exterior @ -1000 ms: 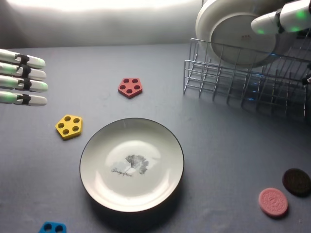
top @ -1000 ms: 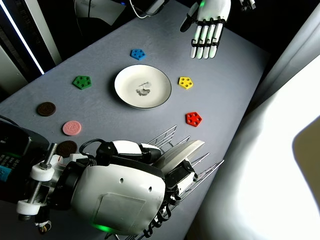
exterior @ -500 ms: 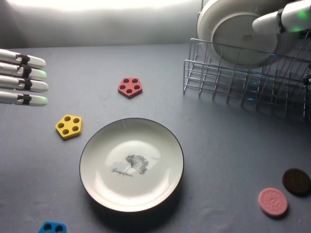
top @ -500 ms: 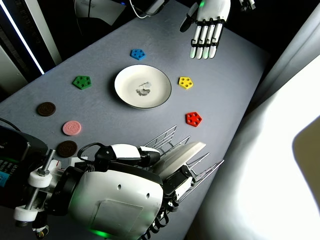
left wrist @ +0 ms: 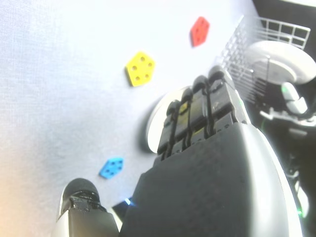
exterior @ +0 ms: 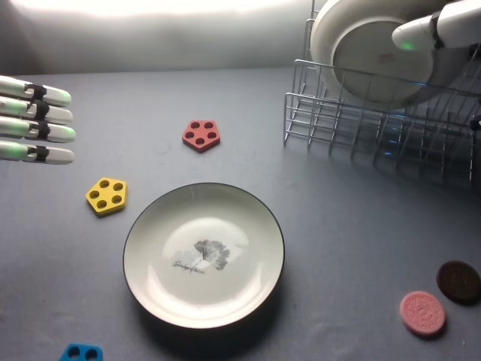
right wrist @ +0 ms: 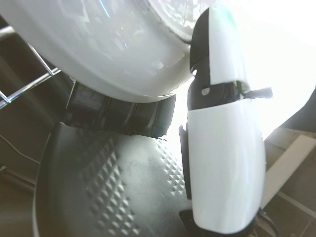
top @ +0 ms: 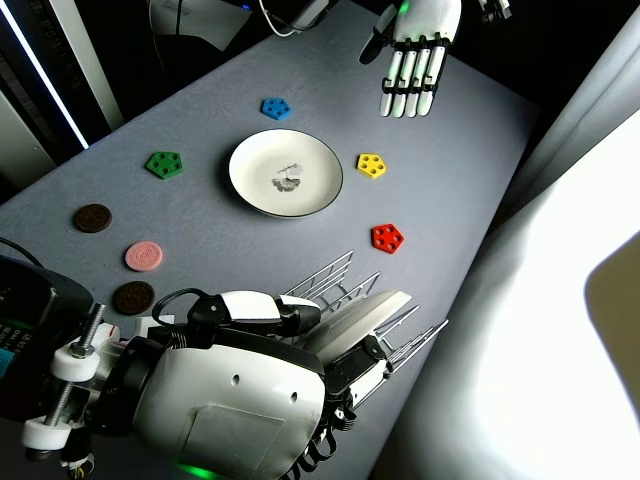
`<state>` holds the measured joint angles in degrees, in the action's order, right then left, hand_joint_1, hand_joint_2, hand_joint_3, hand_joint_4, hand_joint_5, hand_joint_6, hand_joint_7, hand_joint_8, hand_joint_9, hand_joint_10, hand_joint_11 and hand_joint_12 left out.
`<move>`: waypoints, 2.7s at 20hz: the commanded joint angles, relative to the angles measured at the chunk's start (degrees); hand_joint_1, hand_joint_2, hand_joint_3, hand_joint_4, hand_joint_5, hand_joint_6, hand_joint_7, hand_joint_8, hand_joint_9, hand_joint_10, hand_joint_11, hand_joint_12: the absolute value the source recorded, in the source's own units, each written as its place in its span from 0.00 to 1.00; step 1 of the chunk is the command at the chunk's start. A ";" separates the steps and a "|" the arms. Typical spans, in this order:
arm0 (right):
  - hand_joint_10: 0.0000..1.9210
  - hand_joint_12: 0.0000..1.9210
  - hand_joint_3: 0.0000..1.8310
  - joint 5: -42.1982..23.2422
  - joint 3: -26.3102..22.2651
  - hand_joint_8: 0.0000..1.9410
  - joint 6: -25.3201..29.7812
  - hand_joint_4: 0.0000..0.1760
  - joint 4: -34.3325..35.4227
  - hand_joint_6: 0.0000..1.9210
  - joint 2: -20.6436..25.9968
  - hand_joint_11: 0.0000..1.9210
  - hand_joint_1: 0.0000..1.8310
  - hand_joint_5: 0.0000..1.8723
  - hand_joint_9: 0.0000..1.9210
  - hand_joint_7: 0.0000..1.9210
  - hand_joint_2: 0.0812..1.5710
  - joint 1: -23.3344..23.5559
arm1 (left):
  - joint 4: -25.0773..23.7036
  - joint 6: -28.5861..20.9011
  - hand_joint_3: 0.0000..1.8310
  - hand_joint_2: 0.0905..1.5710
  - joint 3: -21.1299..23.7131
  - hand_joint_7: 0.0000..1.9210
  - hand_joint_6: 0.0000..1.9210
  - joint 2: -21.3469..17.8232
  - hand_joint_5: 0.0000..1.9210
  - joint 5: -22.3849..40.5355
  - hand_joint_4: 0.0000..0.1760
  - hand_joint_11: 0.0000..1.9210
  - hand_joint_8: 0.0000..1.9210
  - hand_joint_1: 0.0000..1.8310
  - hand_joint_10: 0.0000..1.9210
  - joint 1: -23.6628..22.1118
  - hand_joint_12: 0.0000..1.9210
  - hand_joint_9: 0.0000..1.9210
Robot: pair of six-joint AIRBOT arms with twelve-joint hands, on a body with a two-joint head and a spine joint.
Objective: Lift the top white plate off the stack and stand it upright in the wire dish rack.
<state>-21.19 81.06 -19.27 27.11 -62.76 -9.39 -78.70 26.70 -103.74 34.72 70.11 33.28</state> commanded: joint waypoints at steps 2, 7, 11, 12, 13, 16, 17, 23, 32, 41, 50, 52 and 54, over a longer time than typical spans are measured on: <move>0.00 0.03 0.00 -8.12 0.49 0.00 1.06 0.00 0.40 0.00 1.18 0.54 0.64 0.45 0.49 0.45 0.60 0.32 | 4.64 -0.08 0.00 0.53 -0.02 0.00 0.00 -0.51 0.00 2.82 0.00 0.00 0.00 0.01 0.00 -1.12 0.00 0.00; 0.00 0.02 0.00 -8.12 0.60 0.00 1.06 0.00 0.39 0.00 1.18 0.53 0.60 0.39 0.45 0.40 0.59 -0.06 | 4.58 -0.88 0.00 0.53 0.22 0.00 0.00 -0.51 0.00 3.02 0.00 0.00 0.00 0.00 0.00 -1.12 0.00 0.00; 0.00 0.02 0.00 -8.27 0.61 0.00 1.33 0.00 0.23 0.00 1.18 0.52 0.57 0.38 0.44 0.38 0.60 -0.24 | 4.57 -2.26 0.00 0.53 0.37 0.00 0.00 -0.57 0.00 3.78 0.00 0.00 0.00 0.00 0.00 -1.10 0.00 0.00; 0.00 0.02 0.00 -8.46 0.61 0.00 1.48 0.00 -0.28 0.00 1.18 0.52 0.57 0.38 0.44 0.38 0.59 -0.27 | 4.56 -2.31 0.00 0.53 0.51 0.00 0.00 -0.59 0.00 4.05 0.00 0.00 0.00 0.00 0.00 -1.10 0.00 0.00; 0.00 0.02 0.00 -8.62 0.58 0.00 1.56 0.00 -0.67 0.00 1.18 0.52 0.57 0.38 0.44 0.39 0.59 -0.28 | 4.44 -2.28 0.00 0.53 0.57 0.00 0.00 -0.59 0.00 3.83 0.00 0.01 0.00 0.00 0.00 -1.11 0.00 0.00; 0.00 0.02 0.00 -10.47 0.64 0.00 2.20 0.00 -4.45 0.00 1.18 0.52 0.55 0.38 0.44 0.39 0.59 -0.28 | 4.60 -2.30 0.00 0.53 0.64 0.00 0.00 -0.61 0.00 3.91 0.00 0.00 0.00 0.00 0.00 -1.11 0.00 0.00; 0.00 0.02 0.00 -11.29 0.65 0.00 2.35 0.00 -6.03 0.00 1.18 0.52 0.55 0.37 0.43 0.38 0.59 -0.28 | 4.60 -2.31 0.00 0.53 0.71 0.00 0.00 -0.63 0.00 3.81 0.00 0.00 0.00 0.00 0.00 -1.10 0.00 0.00; 0.00 0.00 0.00 -16.32 2.36 0.00 2.42 0.00 -13.04 0.00 0.78 0.40 0.52 0.34 0.35 0.33 0.57 -1.60 | 4.58 -2.27 0.00 0.53 0.70 0.00 0.00 -0.84 0.00 3.66 0.00 0.02 0.00 0.00 0.00 -1.09 0.01 0.00; 0.00 0.00 0.00 -21.72 3.47 0.00 2.11 0.00 -19.87 0.00 -0.23 0.32 0.49 0.30 0.30 0.30 0.57 -3.12 | 7.64 -1.09 0.00 0.53 0.67 0.00 0.00 -1.09 0.00 5.39 0.00 0.00 0.00 0.00 0.00 -1.05 0.00 0.00; 0.00 0.00 0.00 -27.75 2.33 0.00 1.88 0.00 -30.15 0.00 -0.22 0.26 0.45 0.22 0.21 0.22 0.57 -3.01 | 9.47 -1.57 0.00 0.53 0.78 0.00 0.00 -1.05 0.00 7.98 0.00 0.00 0.00 0.00 0.00 -1.05 0.00 0.00; 0.00 0.00 0.00 -36.65 -1.85 0.00 -4.59 0.00 -54.82 0.00 1.12 0.22 0.43 0.16 0.17 0.17 0.57 -2.93 | 9.92 -1.76 0.00 0.53 0.78 0.00 0.00 -1.07 0.00 9.17 0.00 0.00 0.00 0.00 0.00 -1.04 0.00 0.00; 0.00 0.00 0.00 -37.53 -4.58 0.00 -10.66 0.00 -58.42 0.00 2.48 0.22 0.43 0.15 0.16 0.16 0.56 -2.91 | 9.95 -1.84 0.00 0.53 0.77 0.00 0.00 -1.07 0.00 9.71 0.00 0.00 0.00 0.00 0.00 -1.04 0.00 0.00; 0.00 0.00 0.00 -37.62 -6.78 0.01 -11.67 0.00 -62.00 0.00 3.43 0.21 0.43 0.14 0.17 0.17 0.56 -2.91 | 10.14 -1.87 0.00 0.53 0.77 0.00 0.00 -1.07 0.00 9.94 0.00 0.00 0.00 0.00 0.00 -1.04 0.00 0.00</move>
<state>-53.39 74.06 -30.57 -38.59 -60.07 -12.93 -73.91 24.73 -103.07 34.39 76.82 33.45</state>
